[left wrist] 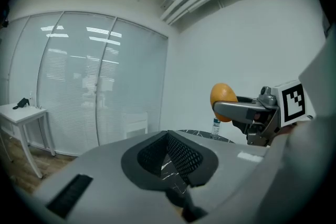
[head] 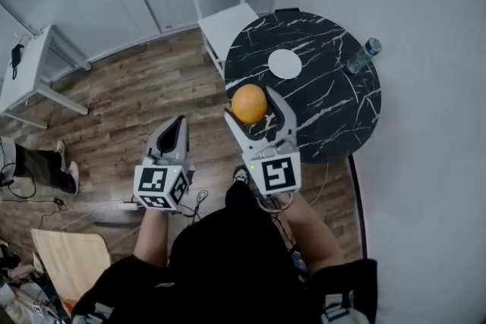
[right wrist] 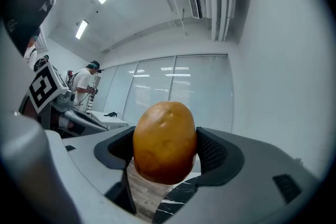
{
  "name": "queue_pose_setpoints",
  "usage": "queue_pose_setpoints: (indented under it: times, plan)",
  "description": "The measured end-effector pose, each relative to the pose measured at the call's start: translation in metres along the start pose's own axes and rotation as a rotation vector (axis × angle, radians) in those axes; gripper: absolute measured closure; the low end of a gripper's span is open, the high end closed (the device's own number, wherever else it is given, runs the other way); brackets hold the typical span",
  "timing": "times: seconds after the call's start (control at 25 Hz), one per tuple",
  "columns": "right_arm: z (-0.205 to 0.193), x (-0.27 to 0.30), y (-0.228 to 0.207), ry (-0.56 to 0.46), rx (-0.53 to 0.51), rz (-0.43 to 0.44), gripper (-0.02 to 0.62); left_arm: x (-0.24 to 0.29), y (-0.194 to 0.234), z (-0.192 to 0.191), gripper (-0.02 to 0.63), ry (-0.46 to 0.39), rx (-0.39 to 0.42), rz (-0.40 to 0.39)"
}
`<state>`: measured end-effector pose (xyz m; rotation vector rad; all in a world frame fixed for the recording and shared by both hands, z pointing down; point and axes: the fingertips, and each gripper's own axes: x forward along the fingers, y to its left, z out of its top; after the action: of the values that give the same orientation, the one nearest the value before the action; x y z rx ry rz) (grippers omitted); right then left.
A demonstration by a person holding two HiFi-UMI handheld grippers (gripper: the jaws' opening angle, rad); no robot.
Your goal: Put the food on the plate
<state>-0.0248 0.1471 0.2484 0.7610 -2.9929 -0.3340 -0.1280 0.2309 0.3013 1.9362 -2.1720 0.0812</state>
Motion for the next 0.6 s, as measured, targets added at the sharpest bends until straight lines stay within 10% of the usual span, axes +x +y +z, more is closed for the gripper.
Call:
queue_pose_setpoints:
  times: [0.6]
  plan:
    - [-0.108, 0.029, -0.119, 0.172, 0.102, -0.067, 0.256, 0.167, -0.046, -0.031, 0.606, 0.199, 0.083, -0.167]
